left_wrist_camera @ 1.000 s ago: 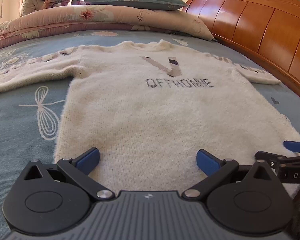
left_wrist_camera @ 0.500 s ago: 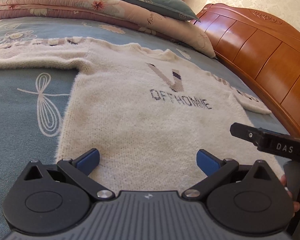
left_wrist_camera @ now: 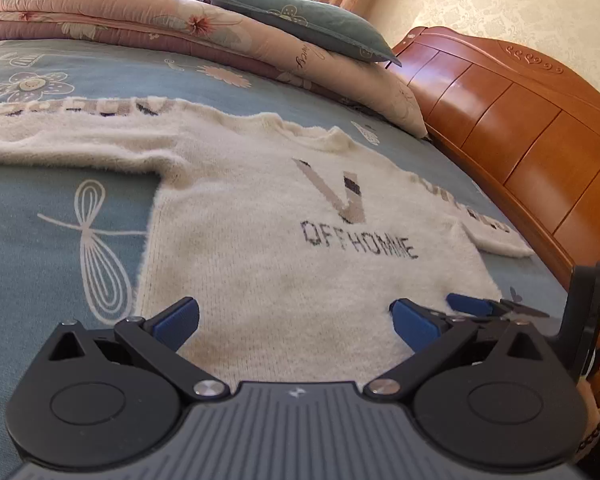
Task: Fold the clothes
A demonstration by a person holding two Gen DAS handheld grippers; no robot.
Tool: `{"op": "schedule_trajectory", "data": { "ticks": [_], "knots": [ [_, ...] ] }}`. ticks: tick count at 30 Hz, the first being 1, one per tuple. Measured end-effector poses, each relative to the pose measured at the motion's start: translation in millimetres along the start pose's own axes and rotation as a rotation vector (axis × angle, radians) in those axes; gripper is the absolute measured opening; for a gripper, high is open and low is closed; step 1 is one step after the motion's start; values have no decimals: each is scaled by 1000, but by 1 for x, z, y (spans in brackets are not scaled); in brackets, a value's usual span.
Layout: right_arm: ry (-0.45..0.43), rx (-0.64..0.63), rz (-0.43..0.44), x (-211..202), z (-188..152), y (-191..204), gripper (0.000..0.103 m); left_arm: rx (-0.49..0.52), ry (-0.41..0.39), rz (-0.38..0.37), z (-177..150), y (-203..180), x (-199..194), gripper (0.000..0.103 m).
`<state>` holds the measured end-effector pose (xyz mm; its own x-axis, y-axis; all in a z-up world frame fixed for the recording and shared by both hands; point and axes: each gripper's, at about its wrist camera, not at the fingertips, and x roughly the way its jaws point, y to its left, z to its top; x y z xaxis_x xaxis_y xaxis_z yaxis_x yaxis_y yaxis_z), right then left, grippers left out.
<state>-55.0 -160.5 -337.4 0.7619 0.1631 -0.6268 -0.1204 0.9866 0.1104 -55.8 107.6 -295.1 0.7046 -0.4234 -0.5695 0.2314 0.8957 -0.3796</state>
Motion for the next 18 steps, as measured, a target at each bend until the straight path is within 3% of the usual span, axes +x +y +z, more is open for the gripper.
{"op": "schedule_trajectory", "data": {
  "ticks": [6,9,16,18],
  "knots": [
    [20,-6,5,4,6,-2,103,-27,-52,56,104,27,26,102],
    [30,-6,15,5,9,-4,103,-89,24,98,144,51,68,102],
    [28,-17,3,12,14,-2,103,-175,160,267,148,89,148,102],
    [27,-18,5,12,14,-3,103,-166,146,268,143,94,150,102]
  ]
}}
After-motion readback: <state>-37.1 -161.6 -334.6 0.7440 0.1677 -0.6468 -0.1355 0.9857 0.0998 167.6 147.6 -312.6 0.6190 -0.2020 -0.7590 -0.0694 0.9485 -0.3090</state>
